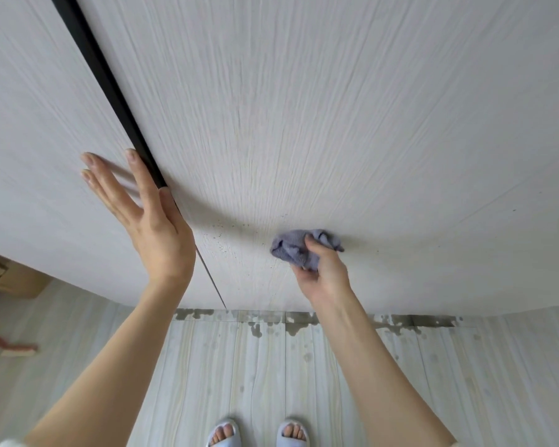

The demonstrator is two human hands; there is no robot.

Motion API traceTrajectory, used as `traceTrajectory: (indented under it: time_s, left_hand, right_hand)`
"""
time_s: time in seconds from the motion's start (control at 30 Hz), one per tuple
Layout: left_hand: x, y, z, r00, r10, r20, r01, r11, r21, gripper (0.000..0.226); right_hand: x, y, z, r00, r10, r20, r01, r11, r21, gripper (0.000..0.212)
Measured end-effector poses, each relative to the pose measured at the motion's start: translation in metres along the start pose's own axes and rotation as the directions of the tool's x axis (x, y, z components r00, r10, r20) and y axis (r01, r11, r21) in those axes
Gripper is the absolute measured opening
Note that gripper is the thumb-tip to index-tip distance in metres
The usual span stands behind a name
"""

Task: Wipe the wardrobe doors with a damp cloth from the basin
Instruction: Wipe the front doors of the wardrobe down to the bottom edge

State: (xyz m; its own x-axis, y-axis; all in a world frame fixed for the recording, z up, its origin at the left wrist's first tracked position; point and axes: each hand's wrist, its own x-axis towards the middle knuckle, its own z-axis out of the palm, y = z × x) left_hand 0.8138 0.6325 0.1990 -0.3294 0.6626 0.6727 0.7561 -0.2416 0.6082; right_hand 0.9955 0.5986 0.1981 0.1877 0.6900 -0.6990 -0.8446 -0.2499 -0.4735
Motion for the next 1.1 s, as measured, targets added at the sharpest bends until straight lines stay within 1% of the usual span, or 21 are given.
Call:
traceTrajectory:
  time_s: [0.07, 0.1, 0.2, 0.27, 0.33, 0.4, 0.5, 0.57, 0.6, 0.63, 0.7, 0.77, 0.8, 0.87, 0.93, 1.0, 1.03, 1.1]
  left_hand:
    - [0.001, 0.0, 0.0, 1.0, 0.012, -0.004, -0.012, 1.0, 0.011, 0.046]
    - [0.001, 0.001, 0.0, 1.0, 0.018, -0.007, -0.018, 1.0, 0.015, 0.046]
    - [0.0, 0.001, 0.0, 1.0, 0.016, -0.01, -0.016, 1.0, 0.017, 0.046]
    - [0.0, 0.002, 0.0, 1.0, 0.012, -0.009, -0.012, 1.0, 0.018, 0.046]
    - [0.0, 0.002, 0.0, 1.0, 0.019, -0.009, -0.019, 0.999, 0.03, 0.046]
    - [0.001, 0.001, 0.0, 1.0, 0.02, -0.005, -0.02, 0.999, 0.037, 0.045]
    - [0.001, -0.001, 0.0, 1.0, 0.018, 0.01, -0.018, 0.999, 0.028, 0.042]
    - [0.001, -0.003, -0.002, 1.0, 0.027, 0.015, -0.027, 0.999, 0.031, 0.042]
    - [0.001, -0.004, -0.002, 0.999, 0.037, 0.019, -0.038, 0.999, 0.035, 0.041]
    - [0.0, -0.005, -0.003, 0.998, 0.048, 0.03, -0.049, 0.998, 0.038, 0.041]
    - [-0.001, -0.008, -0.004, 0.997, 0.059, 0.053, -0.061, 0.997, 0.036, 0.041]
    - [-0.003, -0.01, -0.005, 0.996, 0.056, 0.068, -0.058, 0.998, 0.028, 0.042]
    - [-0.003, -0.01, -0.006, 0.996, 0.051, 0.078, -0.053, 0.998, 0.025, 0.042]
    - [-0.005, -0.011, -0.008, 0.993, 0.057, 0.101, -0.059, 0.998, 0.022, 0.042]
    - [-0.005, -0.013, -0.011, 0.99, 0.082, 0.114, -0.085, 0.996, 0.026, 0.042]
    - [-0.005, -0.017, -0.013, 0.987, 0.096, 0.128, -0.1, 0.995, 0.027, 0.042]
    - [-0.005, -0.019, -0.014, 0.987, 0.096, 0.132, -0.1, 0.995, 0.025, 0.042]
    - [-0.007, -0.02, -0.014, 0.985, 0.091, 0.144, -0.095, 0.995, 0.022, 0.043]
  right_hand:
    - [0.002, 0.001, 0.0, 0.995, 0.094, -0.027, -0.093, 0.994, 0.052, 0.019]
    - [0.0, -0.001, 0.002, 0.994, 0.11, -0.002, -0.11, 0.992, 0.061, 0.017]
    - [-0.012, -0.008, 0.015, 0.987, 0.111, 0.12, -0.125, 0.986, 0.111, 0.018]
    - [-0.016, -0.01, 0.024, 0.982, 0.089, 0.166, -0.112, 0.984, 0.137, 0.02]
    - [-0.015, -0.005, 0.029, 0.983, 0.068, 0.171, -0.084, 0.993, 0.086, 0.019]
    - [-0.007, 0.009, 0.03, 0.983, 0.091, 0.162, -0.089, 0.996, -0.015, 0.018]
    - [0.007, 0.031, 0.025, 0.984, 0.169, 0.048, -0.157, 0.969, -0.193, 0.02]
    - [0.012, 0.04, 0.021, 0.985, 0.169, -0.037, -0.173, 0.948, -0.267, 0.022]
    - [0.013, 0.042, 0.021, 0.986, 0.161, -0.05, -0.169, 0.946, -0.278, 0.022]
    - [0.012, 0.042, 0.022, 0.988, 0.151, -0.026, -0.152, 0.949, -0.278, 0.021]
    - [0.006, 0.043, 0.032, 0.985, 0.142, 0.098, -0.116, 0.966, -0.231, 0.018]
    - [0.002, 0.045, 0.045, 0.972, 0.14, 0.187, -0.109, 0.98, -0.164, 0.024]
    - [0.001, 0.048, 0.049, 0.971, 0.142, 0.19, -0.112, 0.981, -0.158, 0.025]
    - [0.006, 0.055, 0.048, 0.975, 0.171, 0.142, -0.14, 0.969, -0.205, 0.022]
    - [0.013, 0.061, 0.041, 0.977, 0.209, 0.049, -0.188, 0.943, -0.273, 0.019]
    - [0.017, 0.065, 0.034, 0.978, 0.208, -0.028, -0.206, 0.927, -0.314, 0.02]
    - [0.018, 0.066, 0.033, 0.981, 0.193, -0.034, -0.194, 0.928, -0.318, 0.021]
    - [0.015, 0.067, 0.039, 0.983, 0.181, 0.034, -0.163, 0.939, -0.302, 0.016]
